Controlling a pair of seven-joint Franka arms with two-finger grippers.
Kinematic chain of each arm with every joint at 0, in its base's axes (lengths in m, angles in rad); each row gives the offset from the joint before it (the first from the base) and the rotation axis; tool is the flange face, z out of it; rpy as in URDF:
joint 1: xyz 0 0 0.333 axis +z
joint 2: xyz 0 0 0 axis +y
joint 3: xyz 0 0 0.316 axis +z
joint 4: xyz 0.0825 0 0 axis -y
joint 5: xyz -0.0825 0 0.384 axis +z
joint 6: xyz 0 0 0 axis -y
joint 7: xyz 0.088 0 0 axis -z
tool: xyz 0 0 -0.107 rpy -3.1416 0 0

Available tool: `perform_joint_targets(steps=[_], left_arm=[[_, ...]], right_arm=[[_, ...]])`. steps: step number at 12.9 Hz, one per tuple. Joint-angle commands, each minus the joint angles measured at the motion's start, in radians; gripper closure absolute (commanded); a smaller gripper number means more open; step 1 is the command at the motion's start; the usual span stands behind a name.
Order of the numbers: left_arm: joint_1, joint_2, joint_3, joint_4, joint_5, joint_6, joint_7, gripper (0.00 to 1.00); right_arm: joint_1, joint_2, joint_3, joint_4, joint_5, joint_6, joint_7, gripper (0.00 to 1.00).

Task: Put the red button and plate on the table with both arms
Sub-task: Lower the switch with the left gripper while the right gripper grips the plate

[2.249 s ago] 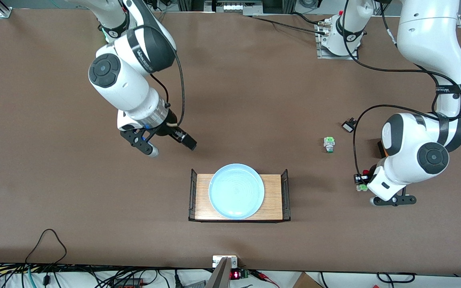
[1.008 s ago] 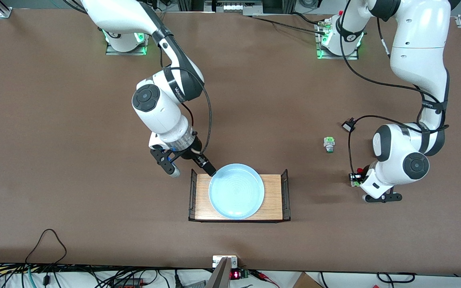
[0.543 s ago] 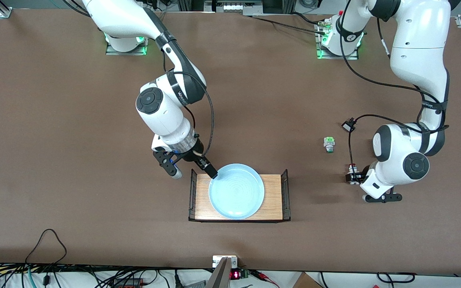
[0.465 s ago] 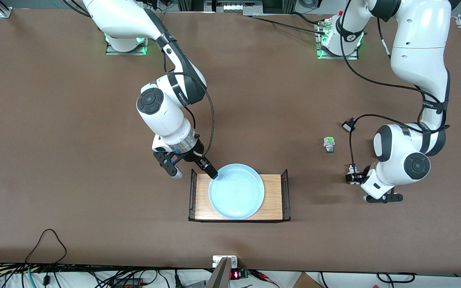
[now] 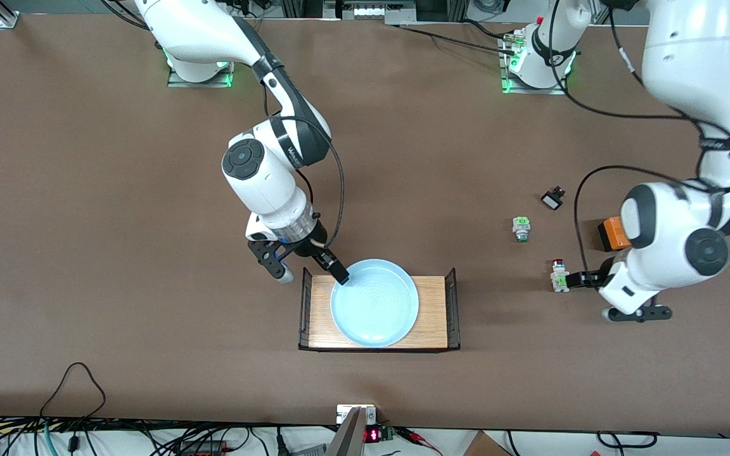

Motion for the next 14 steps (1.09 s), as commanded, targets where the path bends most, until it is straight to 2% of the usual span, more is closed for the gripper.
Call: perform_joint_targets(steps=[1, 2, 4, 5, 6, 10, 12, 14], left_arm=[[0.004, -0.114, 0.003, -0.021, -0.015, -0.082, 0.037, 0.00], [0.004, -0.143, 0.003, -0.021, -0.013, -0.098, 0.037, 0.00], [0.007, -0.201, 0.003, -0.020, 0.026, -0.150, 0.037, 0.00], [0.022, -0.238, 0.000, -0.020, 0.031, -0.178, 0.048, 0.00], [0.026, -0.267, 0.001, -0.020, 0.031, -0.208, 0.078, 0.00], [0.090, -0.384, -0.017, -0.018, 0.051, -0.308, 0.135, 0.00], [0.131, -0.419, -0.064, -0.018, 0.076, -0.349, 0.131, 0.00], [0.190, -0.464, -0.153, -0.018, 0.143, -0.406, 0.120, 0.00]], right_arm=[[0.004, 0.030, -0.003, 0.033, 0.023, 0.013, -0.010, 0.03], [0.006, 0.031, -0.003, 0.034, 0.023, 0.014, -0.011, 0.04], [0.008, 0.034, -0.003, 0.034, 0.023, 0.014, -0.011, 0.14], [0.011, 0.034, -0.003, 0.034, 0.023, 0.014, -0.010, 0.21], [0.009, 0.034, -0.003, 0.036, 0.023, 0.014, -0.007, 0.35], [0.011, 0.034, -0.003, 0.060, 0.045, 0.008, -0.005, 0.60], [0.011, 0.033, -0.003, 0.060, 0.046, 0.008, -0.007, 0.69], [0.011, 0.034, -0.003, 0.060, 0.046, 0.010, -0.011, 0.72]])
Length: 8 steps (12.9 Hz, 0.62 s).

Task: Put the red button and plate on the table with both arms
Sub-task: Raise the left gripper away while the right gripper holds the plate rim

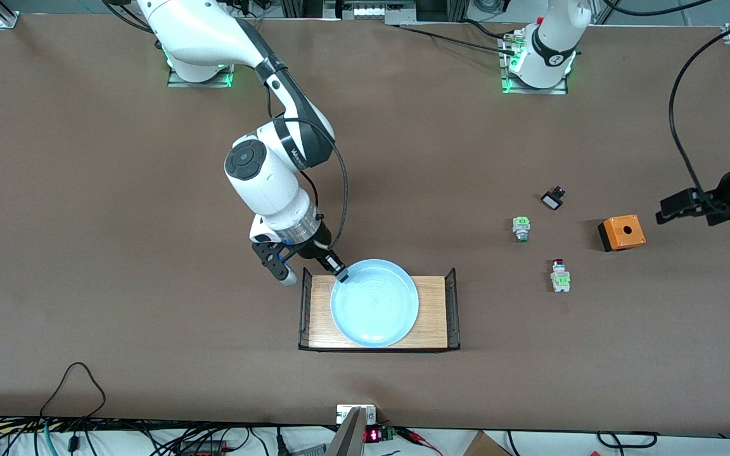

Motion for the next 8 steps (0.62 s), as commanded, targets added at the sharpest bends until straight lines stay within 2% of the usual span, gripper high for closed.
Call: perform_joint_targets(steps=[1, 4, 8], left_arm=[[0.080, -0.072, -0.114, -0.021, 0.065, -0.066, -0.010, 0.00], [0.072, -0.140, -0.122, -0.021, 0.064, -0.125, -0.053, 0.00], [0.066, -0.212, -0.119, -0.053, 0.056, -0.156, -0.053, 0.00]], right_arm=[[0.006, 0.017, -0.003, 0.029, 0.021, 0.001, -0.014, 0.72], [0.006, 0.018, -0.003, 0.027, 0.021, 0.002, -0.017, 0.74], [0.009, 0.024, -0.003, 0.026, 0.018, 0.004, -0.017, 0.83]])
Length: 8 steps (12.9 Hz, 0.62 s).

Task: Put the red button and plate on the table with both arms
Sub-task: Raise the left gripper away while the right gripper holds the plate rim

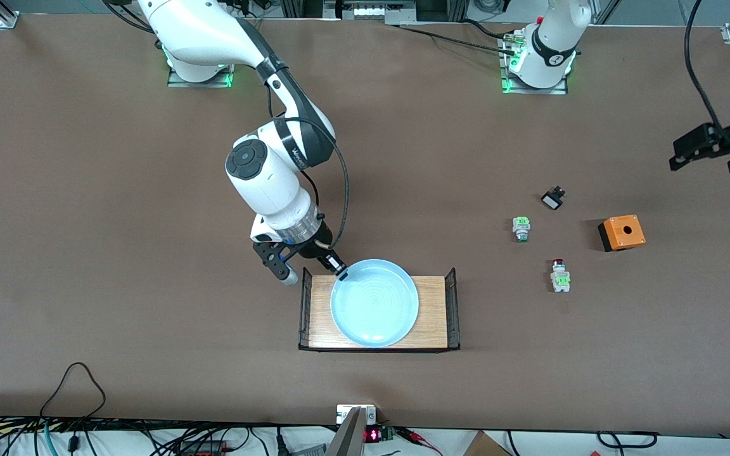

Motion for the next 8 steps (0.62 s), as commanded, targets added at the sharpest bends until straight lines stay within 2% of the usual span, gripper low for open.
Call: perform_joint_targets(steps=[1, 2, 4, 8], left_arm=[[0.012, -0.057, -0.014, -0.061, 0.011, 0.002, -0.012, 0.00], [0.015, -0.056, -0.015, -0.058, 0.008, 0.002, -0.012, 0.00], [0.014, -0.054, -0.017, -0.048, 0.006, -0.002, -0.011, 0.00], [0.014, -0.053, -0.017, -0.039, 0.006, -0.021, -0.009, 0.00]], right_arm=[[0.015, 0.030, -0.003, 0.027, 0.015, 0.013, -0.015, 0.90], [0.020, 0.030, -0.003, 0.027, 0.015, 0.022, -0.016, 0.95], [0.020, 0.024, -0.003, 0.027, 0.015, 0.013, -0.016, 1.00], [0.017, -0.006, -0.003, 0.048, 0.022, -0.040, -0.012, 1.00]])
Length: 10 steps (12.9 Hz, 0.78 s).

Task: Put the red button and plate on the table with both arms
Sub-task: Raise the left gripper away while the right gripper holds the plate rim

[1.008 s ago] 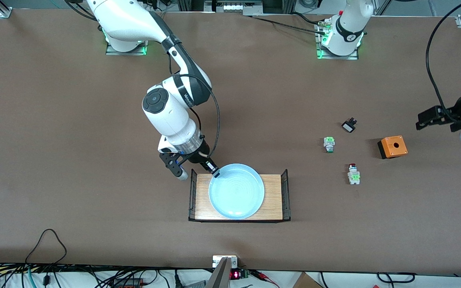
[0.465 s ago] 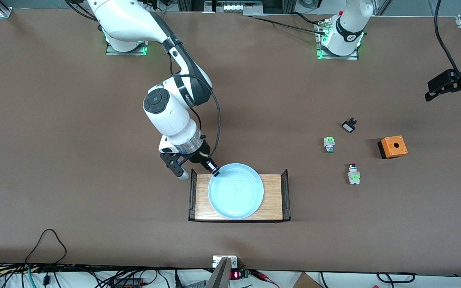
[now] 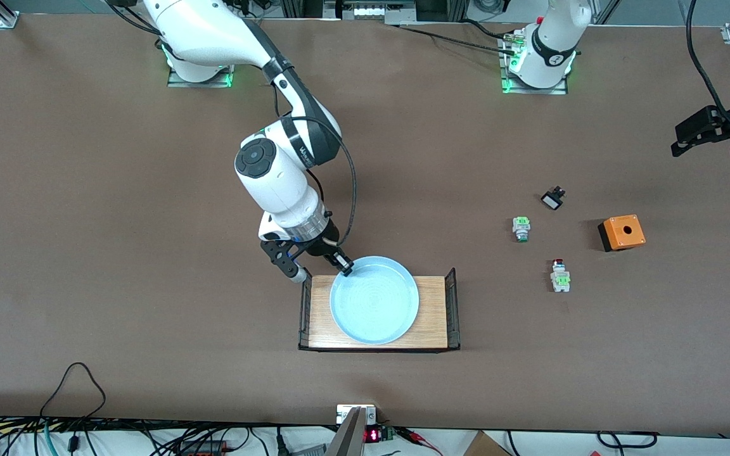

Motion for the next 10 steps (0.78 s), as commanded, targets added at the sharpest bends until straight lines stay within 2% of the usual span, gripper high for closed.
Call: perform_joint_targets(steps=[1, 4, 7, 10], left_arm=[[0.013, -0.021, -0.016, -0.010, 0.005, -0.012, -0.010, 0.00], [0.012, -0.007, -0.014, 0.008, -0.017, -0.003, -0.062, 0.00], [0.012, -0.001, -0.014, 0.019, -0.014, -0.004, -0.073, 0.00], [0.010, -0.004, -0.019, 0.020, -0.014, -0.011, -0.080, 0.00]], right_arm=[[0.000, -0.017, -0.005, 0.060, 0.021, -0.093, -0.010, 1.00], [-0.015, -0.017, -0.014, 0.201, 0.015, -0.302, -0.015, 1.00], [-0.048, -0.040, -0.015, 0.213, 0.015, -0.337, -0.015, 1.00], [-0.081, -0.052, -0.022, 0.217, 0.013, -0.443, -0.071, 1.00]])
